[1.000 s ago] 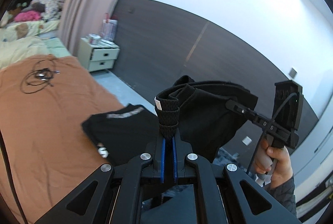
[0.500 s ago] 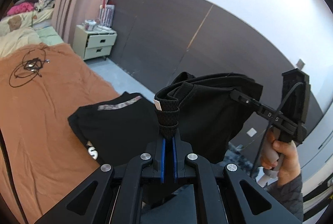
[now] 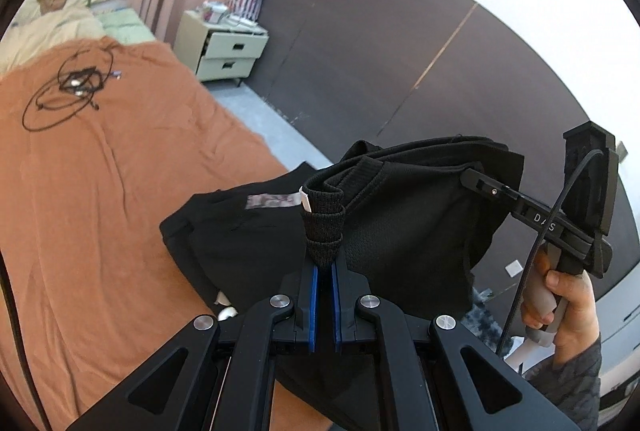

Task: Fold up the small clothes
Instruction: 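Lower the folded end onto the T-shirt stack with both tools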

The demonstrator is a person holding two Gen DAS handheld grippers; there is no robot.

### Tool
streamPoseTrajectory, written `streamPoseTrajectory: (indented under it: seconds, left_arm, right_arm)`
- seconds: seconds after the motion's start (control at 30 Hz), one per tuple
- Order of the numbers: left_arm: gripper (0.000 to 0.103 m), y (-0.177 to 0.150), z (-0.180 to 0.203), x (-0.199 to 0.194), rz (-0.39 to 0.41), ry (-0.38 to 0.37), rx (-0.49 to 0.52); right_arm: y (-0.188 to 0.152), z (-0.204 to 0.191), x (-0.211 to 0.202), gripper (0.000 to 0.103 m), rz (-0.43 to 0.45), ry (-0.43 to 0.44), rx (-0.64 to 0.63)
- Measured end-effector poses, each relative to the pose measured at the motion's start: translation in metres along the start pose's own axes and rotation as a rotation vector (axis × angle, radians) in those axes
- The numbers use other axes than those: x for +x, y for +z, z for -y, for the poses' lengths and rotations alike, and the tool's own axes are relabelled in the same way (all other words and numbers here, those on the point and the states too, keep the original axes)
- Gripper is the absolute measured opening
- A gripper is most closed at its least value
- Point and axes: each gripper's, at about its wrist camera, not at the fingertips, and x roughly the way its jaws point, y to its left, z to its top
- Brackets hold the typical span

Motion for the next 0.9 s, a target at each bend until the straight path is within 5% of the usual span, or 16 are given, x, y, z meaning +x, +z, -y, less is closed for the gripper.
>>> streamPoseTrajectory:
  seconds: [0.3, 0.33, 0.4, 0.47, 0.53, 0.73, 0.9]
  left_arm:
    - [0.007, 0.005, -0.055, 0.051, -0.032, 0.044, -0.086]
    - [0.011, 0.005, -0.060, 0.056, -0.043, 0.073, -0.096]
    - [0.017, 0.004, -0.072, 0.067, -0.067, 0.139, -0.125]
    - [0.026, 0.002, -0.083, 0.068, -0.063, 0.165, -0.142]
    - [0.034, -0.002, -0.090, 0.068, -0.059, 0.161, -0.154]
    - [0.034, -0.020, -0.091, 0.070, -0.090, 0.127, -0.163]
    - [0.034, -0.039, -0.081, 0.076, -0.122, 0.106, -0.149]
  right_arm:
    - [0.021, 0.010, 0.062, 0.011, -0.078, -0.053, -0.025]
    - [0.022, 0.011, 0.071, 0.016, -0.093, -0.075, -0.013]
    - [0.023, 0.015, 0.083, 0.055, -0.126, -0.124, 0.014]
    - [0.025, 0.017, 0.076, 0.065, -0.094, -0.164, 0.022]
    - [0.025, 0.023, 0.063, 0.065, -0.081, -0.135, 0.044]
    - [0.005, 0.043, 0.024, 0.065, -0.110, -0.164, 0.041]
    - [-0.024, 0.055, -0.002, 0.032, -0.138, -0.155, 0.028]
